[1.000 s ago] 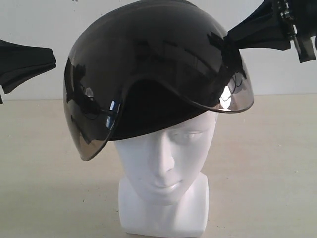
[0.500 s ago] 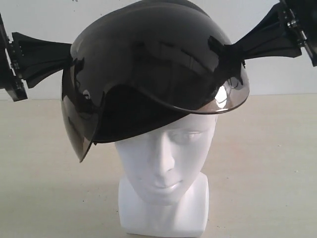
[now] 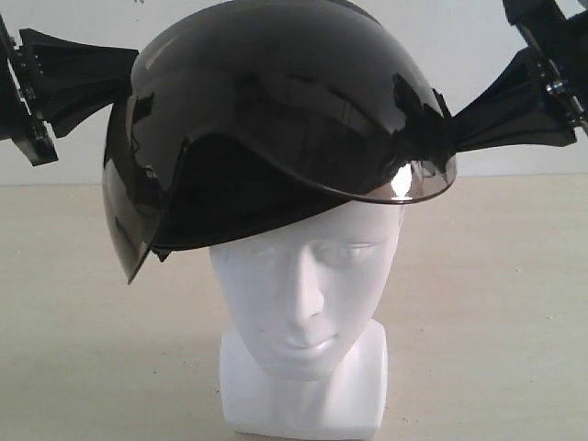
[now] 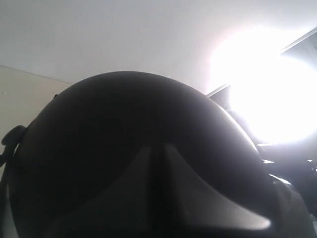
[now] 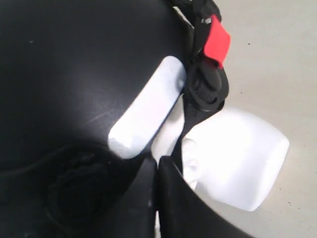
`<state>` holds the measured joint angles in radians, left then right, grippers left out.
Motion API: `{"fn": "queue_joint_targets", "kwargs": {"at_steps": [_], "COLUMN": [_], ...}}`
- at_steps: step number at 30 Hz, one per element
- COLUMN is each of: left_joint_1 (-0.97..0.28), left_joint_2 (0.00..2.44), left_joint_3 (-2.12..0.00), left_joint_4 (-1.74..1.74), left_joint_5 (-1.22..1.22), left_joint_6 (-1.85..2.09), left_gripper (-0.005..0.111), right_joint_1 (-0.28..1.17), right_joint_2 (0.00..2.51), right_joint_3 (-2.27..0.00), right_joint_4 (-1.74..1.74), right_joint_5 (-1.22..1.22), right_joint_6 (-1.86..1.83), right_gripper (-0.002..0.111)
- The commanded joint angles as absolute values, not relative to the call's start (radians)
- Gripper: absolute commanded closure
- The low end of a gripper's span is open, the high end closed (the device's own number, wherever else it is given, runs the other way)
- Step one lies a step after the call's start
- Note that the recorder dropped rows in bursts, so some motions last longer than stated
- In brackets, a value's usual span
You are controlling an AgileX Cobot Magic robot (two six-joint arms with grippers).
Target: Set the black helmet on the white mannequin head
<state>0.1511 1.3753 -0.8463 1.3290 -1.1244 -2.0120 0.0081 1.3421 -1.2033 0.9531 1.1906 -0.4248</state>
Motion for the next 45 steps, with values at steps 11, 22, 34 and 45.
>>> {"fn": "queue_joint_targets", "kwargs": {"at_steps": [11,22,34,45], "left_joint_1": [0.14,0.14,0.14,0.14], "left_joint_2": [1.378,1.378,1.378,1.378], "left_joint_3": [-0.861,-0.861,-0.861,-0.861], "left_joint_4": [1.354,1.351,1.343,1.343], "left_joint_5": [-1.177,-1.184,-1.215,-1.221], "left_joint_6": [-2.019,-2.019,-2.026,-2.026], "left_gripper": [0.102,0.102,0.102,0.102], "right_joint_1": [0.009,0.011,0.153,0.16], "right_joint_2": [1.278,1.278,1.279,1.279], "right_joint_3": [-1.322,-1.326,-1.326,-1.297], "right_joint_4": [1.032,1.165,1.109,0.933], "right_joint_5": [1.176,1.166,1.054,1.071], "right_joint_6": [-0.38,-0.372,-0.323,-0.241], "right_gripper": [0.108,0.108,0.108,0.108]}}
